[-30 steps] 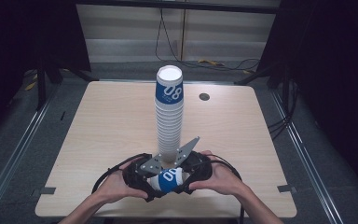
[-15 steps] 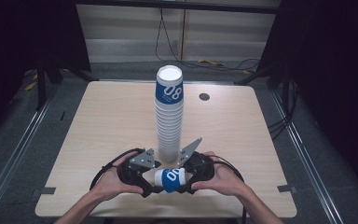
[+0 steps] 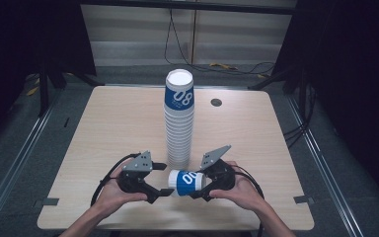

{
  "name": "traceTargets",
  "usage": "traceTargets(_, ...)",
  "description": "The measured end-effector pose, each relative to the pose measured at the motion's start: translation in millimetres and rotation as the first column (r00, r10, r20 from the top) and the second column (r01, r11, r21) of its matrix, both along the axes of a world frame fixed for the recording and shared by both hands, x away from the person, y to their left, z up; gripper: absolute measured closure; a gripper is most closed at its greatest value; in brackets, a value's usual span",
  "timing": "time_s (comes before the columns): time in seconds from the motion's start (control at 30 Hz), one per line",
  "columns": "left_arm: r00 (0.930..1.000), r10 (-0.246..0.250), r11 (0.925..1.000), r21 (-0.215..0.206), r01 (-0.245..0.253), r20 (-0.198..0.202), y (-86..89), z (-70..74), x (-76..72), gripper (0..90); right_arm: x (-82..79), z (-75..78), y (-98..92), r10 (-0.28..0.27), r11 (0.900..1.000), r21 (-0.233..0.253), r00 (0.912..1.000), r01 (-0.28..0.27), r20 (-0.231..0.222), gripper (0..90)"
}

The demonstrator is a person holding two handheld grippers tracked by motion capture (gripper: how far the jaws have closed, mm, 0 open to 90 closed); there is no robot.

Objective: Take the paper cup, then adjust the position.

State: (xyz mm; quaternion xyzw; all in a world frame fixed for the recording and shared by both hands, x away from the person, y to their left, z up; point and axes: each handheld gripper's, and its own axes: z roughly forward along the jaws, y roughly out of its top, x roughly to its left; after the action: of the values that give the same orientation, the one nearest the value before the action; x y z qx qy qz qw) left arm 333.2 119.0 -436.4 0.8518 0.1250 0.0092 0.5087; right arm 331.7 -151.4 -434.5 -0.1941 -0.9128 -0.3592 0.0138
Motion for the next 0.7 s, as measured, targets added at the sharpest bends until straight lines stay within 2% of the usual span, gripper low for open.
traceTargets(0.07, 1.0, 0.008, 1.0, -0.003, -0.008, -0.004, 0.9, 0.5, -0.1, 17.0, -0.6, -1.5, -3.3, -0.019, 1.0, -0.001, 0.9998, 0.019, 0.006, 29.0)
traceTargets(0.1, 0.9998, 0.013, 0.9991, -0.041, -0.014, -0.014, 2.8, -0.1, -0.3, 17.0, -0.5, -2.4, -5.4, -0.033, 0.999, 0.016, 0.9994, 0.032, 0.007, 29.0)
traceTargets(0.13, 0.9998, 0.013, 0.9991, -0.041, -0.014, -0.014, 2.8, -0.1, -0.3, 17.0, -0.3, -3.2, -8.0, -0.042, 0.998, 0.038, 0.9991, 0.042, 0.008, 29.0)
traceTargets(0.17, 0.9995, 0.014, 0.9985, -0.052, -0.015, -0.027, 3.8, -0.2, -0.1, 17.0, -0.3, -3.2, -8.0, -0.042, 0.998, 0.038, 0.9991, 0.042, 0.008, 29.0)
traceTargets(0.2, 0.9992, 0.015, 0.9978, -0.064, -0.017, -0.038, 5.1, 0.0, -0.1, 15.3, -0.9, -4.8, -11.8, -0.065, 0.996, 0.056, 0.9978, 0.064, 0.011, 29.0)
traceTargets(0.23, 0.9986, 0.021, 0.9959, -0.088, -0.025, -0.049, 6.1, -0.4, -1.1, 15.3, -0.9, -4.8, -11.8, -0.065, 0.996, 0.056, 0.9978, 0.064, 0.011, 29.0)
traceTargets(0.3, 0.998, 0.029, 0.9966, -0.075, -0.033, -0.057, 7.9, 1.2, -2.4, 16.0, -1.8, -5.2, -15.4, -0.069, 0.995, 0.073, 0.9976, 0.068, 0.013, 28.7)
traceTargets(0.33, 0.9977, 0.033, 0.9969, -0.069, -0.037, -0.059, 7.8, 1.9, -2.5, 16.0, -2.6, -5.6, -16.9, -0.065, 0.992, 0.104, 0.9979, 0.065, -0.001, 28.7)
traceTargets(0.37, 0.9978, 0.031, 0.9965, -0.076, -0.035, -0.059, 8.5, 2.4, -2.1, 15.9, -5.6, -6.3, -17.8, -0.062, 0.992, 0.113, 0.998, 0.06, 0.011, 28.6)
traceTargets(0.53, 0.9968, 0.044, 0.9948, -0.089, -0.05, -0.066, 12.3, 1.9, 0.5, 15.9, -6.3, -11.2, -20.5, -0.081, 0.987, 0.141, 0.9966, 0.079, 0.011, 28.6)
traceTargets(0.57, 0.9967, 0.048, 0.9943, -0.092, -0.054, -0.066, 13.1, 1.4, 0.8, 15.8, -5.2, -12.3, -22.8, -0.101, 0.981, 0.165, 0.9948, 0.098, 0.01, 28.6)
traceTargets(0.6, 0.9964, 0.053, 0.9932, -0.1, -0.06, -0.066, 14.5, 1.0, 1.1, 15.8, -5.2, -12.3, -22.8, -0.101, 0.981, 0.165, 0.9948, 0.098, 0.01, 28.6)
traceTargets(0.63, 0.996, 0.057, 0.9918, -0.11, -0.065, -0.068, 15.8, 0.6, 1.8, 15.7, -4.3, -11.6, -25.2, -0.108, 0.975, 0.198, 0.9941, 0.104, 0.01, 28.6)
traceTargets(0.7, 0.995, 0.062, 0.9903, -0.119, -0.071, -0.079, 17.4, 0.2, 3.5, 15.7, -4.0, -10.6, -26.3, -0.114, 0.972, 0.208, 0.9934, 0.109, 0.012, 28.6)
